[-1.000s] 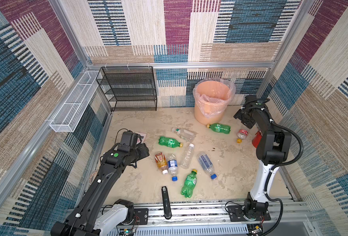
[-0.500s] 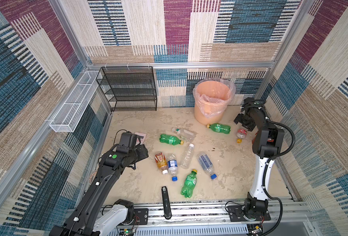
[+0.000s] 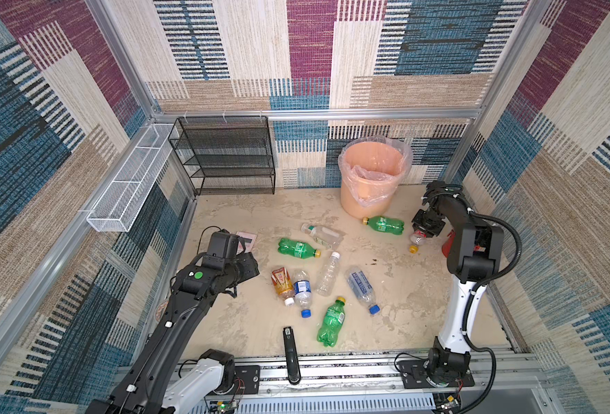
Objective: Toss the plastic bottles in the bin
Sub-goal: 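Close the right gripper on the red-labelled clear bottle, then lift the bottle with the right gripper over the bin and release it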
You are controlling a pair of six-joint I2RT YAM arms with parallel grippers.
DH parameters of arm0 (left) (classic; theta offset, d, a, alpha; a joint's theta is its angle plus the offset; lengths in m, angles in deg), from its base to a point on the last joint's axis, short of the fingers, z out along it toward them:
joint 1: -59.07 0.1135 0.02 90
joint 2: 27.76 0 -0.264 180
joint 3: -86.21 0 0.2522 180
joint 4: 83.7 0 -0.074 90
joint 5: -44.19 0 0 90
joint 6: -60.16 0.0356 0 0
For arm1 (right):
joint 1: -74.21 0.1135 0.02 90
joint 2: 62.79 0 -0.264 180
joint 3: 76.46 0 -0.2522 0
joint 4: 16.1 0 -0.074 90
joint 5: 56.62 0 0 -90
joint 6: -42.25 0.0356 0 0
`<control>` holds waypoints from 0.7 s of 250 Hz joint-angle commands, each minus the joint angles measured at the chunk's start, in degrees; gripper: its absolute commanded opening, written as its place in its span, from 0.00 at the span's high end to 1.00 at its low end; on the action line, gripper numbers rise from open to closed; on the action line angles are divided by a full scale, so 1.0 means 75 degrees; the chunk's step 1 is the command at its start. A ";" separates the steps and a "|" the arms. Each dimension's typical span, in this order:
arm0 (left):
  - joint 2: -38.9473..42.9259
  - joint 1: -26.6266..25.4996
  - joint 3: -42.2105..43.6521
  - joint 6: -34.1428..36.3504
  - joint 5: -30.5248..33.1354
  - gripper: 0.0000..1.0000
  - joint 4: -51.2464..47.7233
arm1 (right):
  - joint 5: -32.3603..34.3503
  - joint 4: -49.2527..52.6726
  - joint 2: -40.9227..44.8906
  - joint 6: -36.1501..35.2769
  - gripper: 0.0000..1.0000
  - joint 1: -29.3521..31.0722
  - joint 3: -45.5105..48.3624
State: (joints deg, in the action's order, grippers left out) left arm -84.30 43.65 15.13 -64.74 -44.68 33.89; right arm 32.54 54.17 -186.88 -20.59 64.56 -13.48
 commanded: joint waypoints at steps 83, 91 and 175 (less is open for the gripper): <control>-0.0456 0.0005 -0.0332 -0.0291 -0.0448 0.38 0.0483 | -0.1704 -0.2680 0.4812 0.0938 0.69 0.0891 0.4559; -0.0525 0.0007 -0.0365 -0.0316 -0.0497 0.38 0.0521 | -0.1795 -0.2919 0.5232 0.1129 0.70 0.0977 0.4916; -0.1083 0.0005 -0.0592 -0.0782 -0.0989 0.39 0.0980 | -0.1928 -0.6078 0.8495 0.2726 0.77 0.1910 0.7631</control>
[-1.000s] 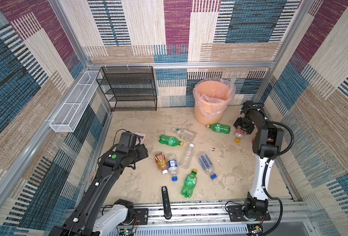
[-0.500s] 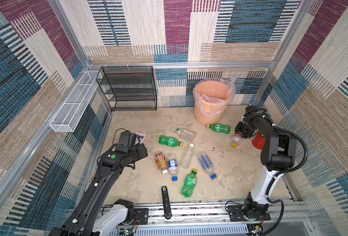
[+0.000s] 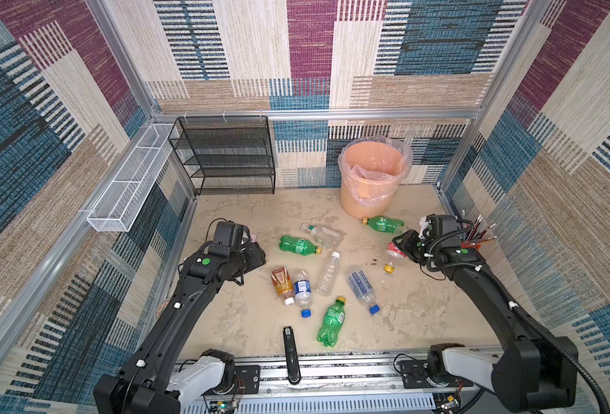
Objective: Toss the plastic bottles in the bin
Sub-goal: 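Lift the bottle with the right gripper over the bin and release it, then move the right gripper back down to the blue-labelled soda water bottle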
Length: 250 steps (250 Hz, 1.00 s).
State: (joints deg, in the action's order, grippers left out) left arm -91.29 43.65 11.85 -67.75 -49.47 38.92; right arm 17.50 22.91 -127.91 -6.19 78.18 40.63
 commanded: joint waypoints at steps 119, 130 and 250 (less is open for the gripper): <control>0.0240 -0.0006 -0.0546 -0.0435 -0.0044 0.39 -0.0126 | 0.1234 -0.0740 -0.5251 -0.0244 0.56 0.0081 -0.9675; 0.0295 -0.0006 -0.0534 -0.0447 -0.0017 0.39 -0.0151 | 0.1273 0.0658 -0.6528 -0.0273 0.40 0.0091 -1.1953; 0.0704 -0.0006 -0.0193 -0.0550 0.0228 0.39 -0.0202 | 0.1487 0.0123 -0.2600 -0.1603 0.13 0.0209 -0.7825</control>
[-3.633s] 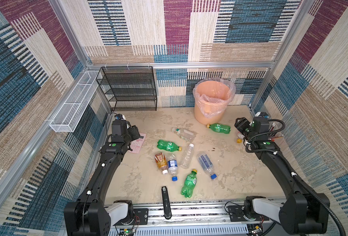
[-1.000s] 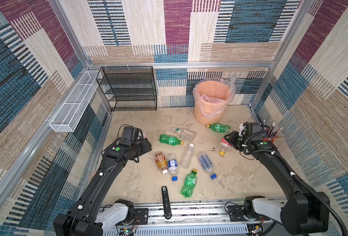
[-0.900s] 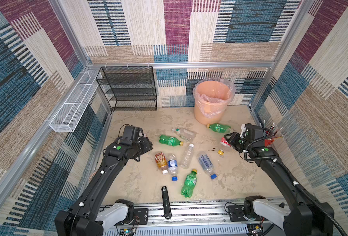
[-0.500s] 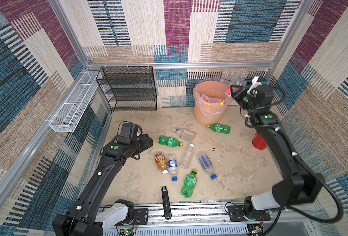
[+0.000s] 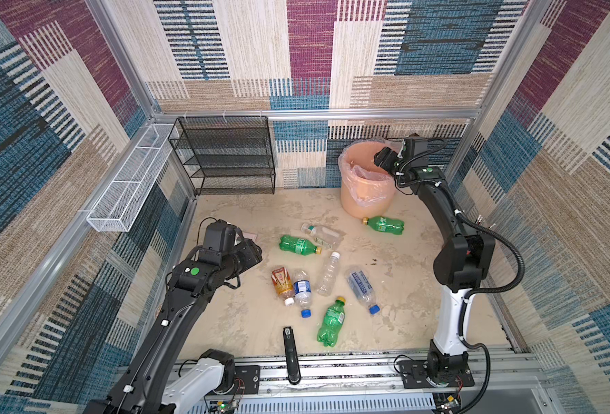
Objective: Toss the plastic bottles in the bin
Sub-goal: 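Move the right gripper back down to the blue-labelled soda water bottle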
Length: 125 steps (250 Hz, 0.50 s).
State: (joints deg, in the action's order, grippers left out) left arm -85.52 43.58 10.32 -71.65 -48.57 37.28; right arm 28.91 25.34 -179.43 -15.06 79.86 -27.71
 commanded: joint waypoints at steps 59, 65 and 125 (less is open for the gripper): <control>-0.0415 0.0003 0.0002 0.0007 -0.0081 0.39 0.0156 | -0.0165 0.0688 0.6860 0.0008 0.17 -0.0021 0.5020; -0.0472 0.0002 -0.0003 0.0007 -0.0137 0.39 0.0166 | -0.0230 0.0807 0.7042 0.0131 0.20 -0.0015 0.5359; -0.0918 -0.0009 0.0066 -0.0153 -0.0578 0.39 0.0127 | -0.0835 0.2005 0.8331 0.0368 0.28 0.0067 0.8101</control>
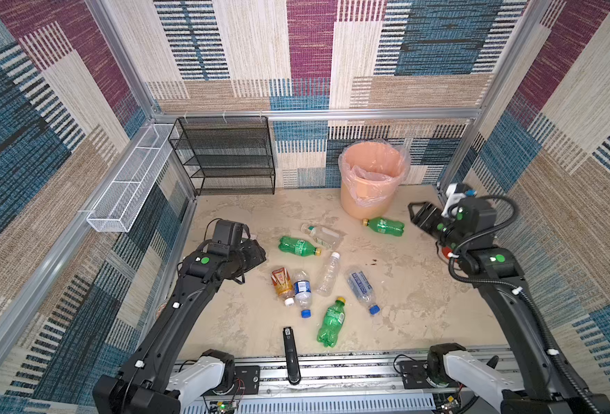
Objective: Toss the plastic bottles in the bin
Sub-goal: 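Move the right gripper back down to the blue-labelled soda water bottle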
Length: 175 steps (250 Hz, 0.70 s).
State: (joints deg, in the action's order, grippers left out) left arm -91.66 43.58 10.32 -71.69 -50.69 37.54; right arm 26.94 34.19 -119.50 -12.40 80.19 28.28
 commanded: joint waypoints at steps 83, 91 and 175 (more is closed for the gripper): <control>0.0148 -0.0763 0.0665 -0.1155 0.0367 0.38 -0.0467 | -0.1389 0.1776 -0.0148 -0.0961 0.27 0.0835 0.1813; 0.0212 -0.0913 0.0711 -0.1241 0.0546 0.37 -0.0591 | -0.1395 0.1752 -0.0198 -0.1055 0.27 0.0936 0.1825; 0.1021 -0.1726 0.1327 -0.1531 0.0111 0.40 -0.0589 | -0.0764 0.1336 -0.1647 -0.1144 0.27 0.2510 0.1419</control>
State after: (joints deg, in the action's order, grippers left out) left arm -84.97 31.15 18.82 -83.23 -46.17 31.82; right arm 17.76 46.76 -128.89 -21.62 95.36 40.59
